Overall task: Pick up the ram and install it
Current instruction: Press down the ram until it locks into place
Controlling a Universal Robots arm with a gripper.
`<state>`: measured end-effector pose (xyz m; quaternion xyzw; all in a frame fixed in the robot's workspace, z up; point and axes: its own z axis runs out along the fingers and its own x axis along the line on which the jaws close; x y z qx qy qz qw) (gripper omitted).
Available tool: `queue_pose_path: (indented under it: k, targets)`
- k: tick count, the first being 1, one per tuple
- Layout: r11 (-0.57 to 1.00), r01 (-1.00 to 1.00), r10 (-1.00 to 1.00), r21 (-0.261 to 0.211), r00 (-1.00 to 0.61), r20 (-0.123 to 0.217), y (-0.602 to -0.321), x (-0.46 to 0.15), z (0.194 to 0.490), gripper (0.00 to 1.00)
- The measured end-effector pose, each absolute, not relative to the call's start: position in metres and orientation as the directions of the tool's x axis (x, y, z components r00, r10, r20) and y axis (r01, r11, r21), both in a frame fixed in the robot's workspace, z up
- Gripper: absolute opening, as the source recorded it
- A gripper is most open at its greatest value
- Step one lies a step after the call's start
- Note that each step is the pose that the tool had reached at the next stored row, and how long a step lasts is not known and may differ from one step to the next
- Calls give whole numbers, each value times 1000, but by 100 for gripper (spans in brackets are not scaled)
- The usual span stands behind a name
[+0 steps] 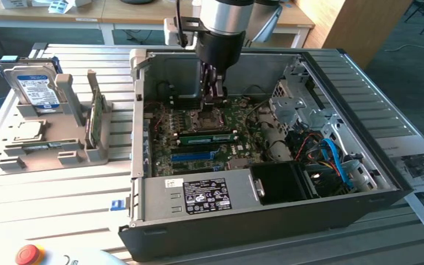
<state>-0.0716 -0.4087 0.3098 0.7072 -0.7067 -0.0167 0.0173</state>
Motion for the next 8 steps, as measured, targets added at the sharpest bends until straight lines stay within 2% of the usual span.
queue_pose_path:
  k: [8]
  targets:
    - [-1, -999, -1000, 48, 1, 4, -409, -72, 324, 11]
